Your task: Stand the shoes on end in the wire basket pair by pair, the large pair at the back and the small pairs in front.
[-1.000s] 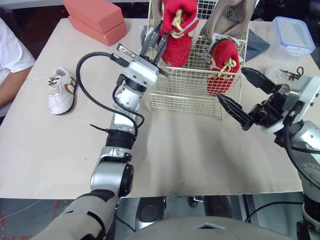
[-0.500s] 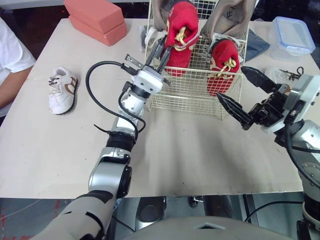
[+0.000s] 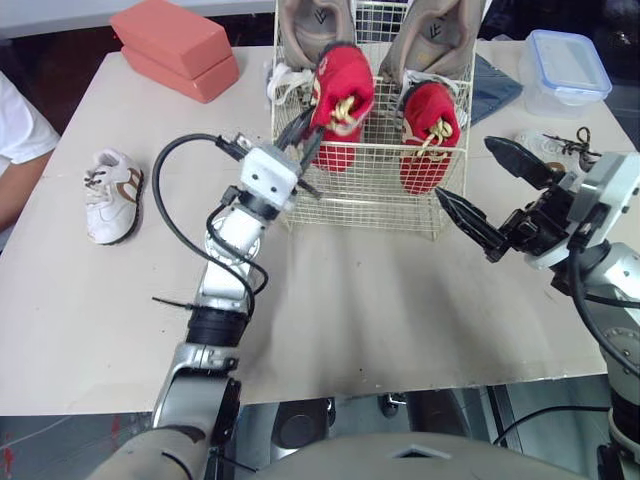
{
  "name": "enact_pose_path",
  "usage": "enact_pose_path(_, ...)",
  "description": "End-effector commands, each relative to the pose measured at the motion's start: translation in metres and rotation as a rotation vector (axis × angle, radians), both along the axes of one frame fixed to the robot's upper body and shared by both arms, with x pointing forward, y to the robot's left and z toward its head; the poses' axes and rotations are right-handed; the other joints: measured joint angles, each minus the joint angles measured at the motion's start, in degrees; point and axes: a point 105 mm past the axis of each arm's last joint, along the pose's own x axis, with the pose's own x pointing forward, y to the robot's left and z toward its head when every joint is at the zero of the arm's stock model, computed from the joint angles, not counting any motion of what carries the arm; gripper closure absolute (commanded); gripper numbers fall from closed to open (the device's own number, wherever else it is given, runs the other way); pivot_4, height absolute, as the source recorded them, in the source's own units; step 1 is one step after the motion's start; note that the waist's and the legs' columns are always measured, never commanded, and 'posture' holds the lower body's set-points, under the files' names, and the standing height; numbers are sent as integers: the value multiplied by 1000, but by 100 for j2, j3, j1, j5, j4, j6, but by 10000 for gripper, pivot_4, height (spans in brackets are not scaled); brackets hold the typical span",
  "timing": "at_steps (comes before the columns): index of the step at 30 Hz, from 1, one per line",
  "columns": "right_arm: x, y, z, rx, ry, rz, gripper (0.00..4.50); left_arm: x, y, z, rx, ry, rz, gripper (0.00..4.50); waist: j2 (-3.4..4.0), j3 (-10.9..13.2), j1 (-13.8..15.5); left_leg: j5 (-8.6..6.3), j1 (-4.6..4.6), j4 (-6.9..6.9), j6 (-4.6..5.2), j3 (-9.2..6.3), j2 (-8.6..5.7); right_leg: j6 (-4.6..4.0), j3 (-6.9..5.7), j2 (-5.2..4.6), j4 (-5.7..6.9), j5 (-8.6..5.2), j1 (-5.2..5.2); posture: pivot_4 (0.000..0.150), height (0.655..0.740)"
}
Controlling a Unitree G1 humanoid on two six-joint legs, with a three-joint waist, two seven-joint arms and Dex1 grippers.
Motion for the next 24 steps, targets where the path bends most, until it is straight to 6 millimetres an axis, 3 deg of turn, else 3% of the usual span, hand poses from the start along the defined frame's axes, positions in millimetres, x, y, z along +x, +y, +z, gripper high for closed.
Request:
enact_pose_path(1,-3,0,10,7,-56,5,0,1,-1,-10,13,95,-26,14168,-1,-2,53,-1,0,1,2,-4,0,2,-3,-1,0,-1,2,1500,6860)
enact_pose_path(2,-3,0,10,7,-57,7,0,2,1,-8,9,96,-21,8079,-1,-3,73,-3,0,2,6,-6,-1,13,-6,-1,0,-7,4,1500,6860)
enact_pose_path(4,-2,0,10,6,-59,6,0,2,3,-7,-12,108,-16,636,0,-4,117,-13,2,3,23,-5,-1,12,-10,0,3,-6,4,1500,6860)
enact_pose_path(9,-1,-4,10,1,-62,-10,0,-7,8,-6,-63,124,-15,636,0,-4,125,-12,-3,3,22,-11,-1,-5,-4,0,1,3,4,1500,6860)
enact_pose_path(13,3,-20,9,-13,-57,-75,0,-15,13,15,-149,93,-47,636,-4,-1,141,-11,-10,3,21,-13,-1,-7,-6,-1,-4,5,2,1500,6860)
enact_pose_path(17,18,-56,7,-26,-43,-239,0,-21,10,44,-193,98,-150,636,-5,0,142,-11,-14,4,20,-16,-2,-7,-10,-4,-8,5,3,1500,6860)
enact_pose_path(24,44,-138,-13,-66,66,-497,0,-39,-5,59,-13,298,-417,636,-3,1,121,1,-9,2,-1,-7,-7,-5,-6,5,-9,2,2,1500,6860)
